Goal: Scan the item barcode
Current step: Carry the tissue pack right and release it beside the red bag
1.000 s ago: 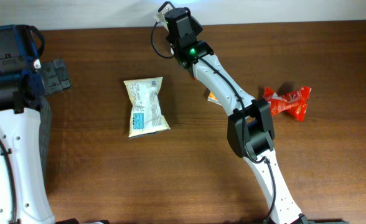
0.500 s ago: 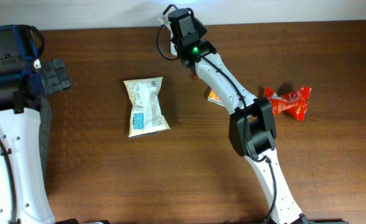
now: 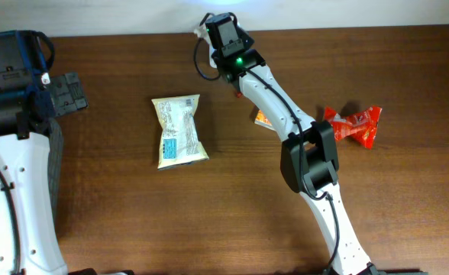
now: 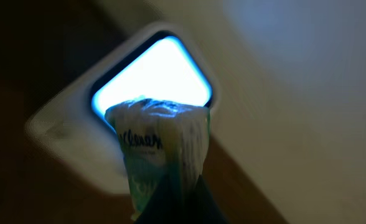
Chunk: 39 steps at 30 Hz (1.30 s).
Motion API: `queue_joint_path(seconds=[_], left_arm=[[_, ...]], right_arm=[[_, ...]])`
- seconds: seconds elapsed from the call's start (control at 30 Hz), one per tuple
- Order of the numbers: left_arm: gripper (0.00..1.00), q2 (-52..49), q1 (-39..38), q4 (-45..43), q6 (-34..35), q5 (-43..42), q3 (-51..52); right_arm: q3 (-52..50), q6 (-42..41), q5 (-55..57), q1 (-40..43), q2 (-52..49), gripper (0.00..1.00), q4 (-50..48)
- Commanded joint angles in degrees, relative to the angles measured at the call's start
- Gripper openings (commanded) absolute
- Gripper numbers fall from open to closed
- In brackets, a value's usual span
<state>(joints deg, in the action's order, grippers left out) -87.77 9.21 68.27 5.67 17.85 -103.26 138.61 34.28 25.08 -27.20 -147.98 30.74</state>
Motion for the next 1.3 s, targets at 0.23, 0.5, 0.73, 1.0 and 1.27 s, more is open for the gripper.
queue_joint_path(seconds=[0.23,0.5,0.73,1.0,1.27], left_arm=[[0.99,-0.1,0.0,-0.1,0.7,0.4,0.1],[0.99,-0.1,0.0,-0.1,0.7,0.4,0.1],[0.99,-0.1,0.0,-0.1,0.7,0.4,0.1],[0.99,-0.1,0.0,-0.1,0.7,0.4,0.1],[0.99,-0.1,0.0,-0.1,0.7,0.4,0.1]], right_arm=[[0.2,-27.8,-12.7,2.0,27.5,0.04,35.6],[-12.6,-40.8,-20.4,20.9,25.3,0.04,50.6],[-34.3,-40.8,-34.3,34.5,24.8,0.25,33.3],[-29.7,-39.5,-39.7,35.2,25.0,0.47,38.0],[-22.5,-25.0,-29.0,17.5,24.7,0.50,42.6]])
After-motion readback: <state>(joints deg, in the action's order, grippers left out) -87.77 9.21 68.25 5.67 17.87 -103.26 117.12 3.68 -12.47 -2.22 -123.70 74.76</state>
